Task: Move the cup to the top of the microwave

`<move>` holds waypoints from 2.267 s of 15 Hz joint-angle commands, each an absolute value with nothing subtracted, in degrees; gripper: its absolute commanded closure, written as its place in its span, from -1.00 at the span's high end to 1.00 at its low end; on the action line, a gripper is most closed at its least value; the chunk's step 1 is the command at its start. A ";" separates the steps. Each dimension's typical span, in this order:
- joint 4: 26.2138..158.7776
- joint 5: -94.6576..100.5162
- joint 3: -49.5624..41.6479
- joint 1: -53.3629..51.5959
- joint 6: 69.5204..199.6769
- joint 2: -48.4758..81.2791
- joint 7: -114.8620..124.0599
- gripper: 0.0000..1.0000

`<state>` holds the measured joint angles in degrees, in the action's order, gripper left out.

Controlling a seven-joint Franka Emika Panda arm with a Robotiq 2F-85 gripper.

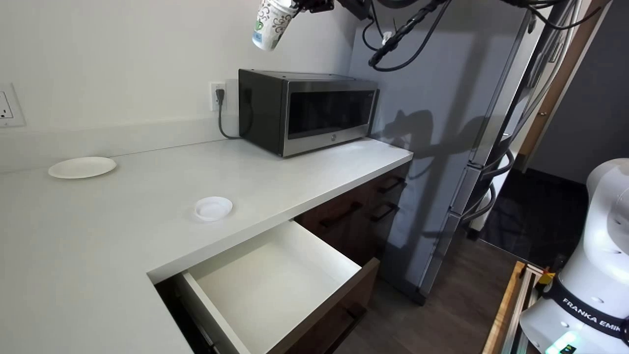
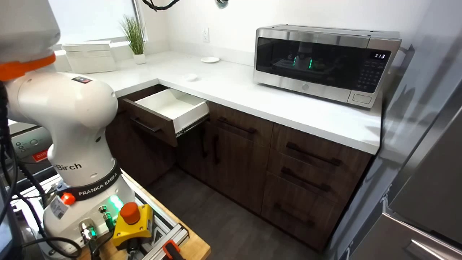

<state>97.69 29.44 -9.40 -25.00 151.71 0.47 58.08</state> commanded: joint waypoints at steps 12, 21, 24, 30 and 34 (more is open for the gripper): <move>76.13 35.94 -12.27 -21.55 134.17 7.36 56.84 -0.98; 63.89 33.81 -8.01 -11.02 124.31 14.20 59.43 -0.98; 58.35 30.81 -8.70 -9.45 122.05 18.70 60.67 -0.98; 43.67 16.91 -8.18 -3.97 109.07 27.13 62.87 -0.98; 36.90 9.77 -7.48 -1.93 100.51 31.27 64.00 -0.98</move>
<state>45.08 13.92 -8.38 -3.52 106.67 26.32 62.24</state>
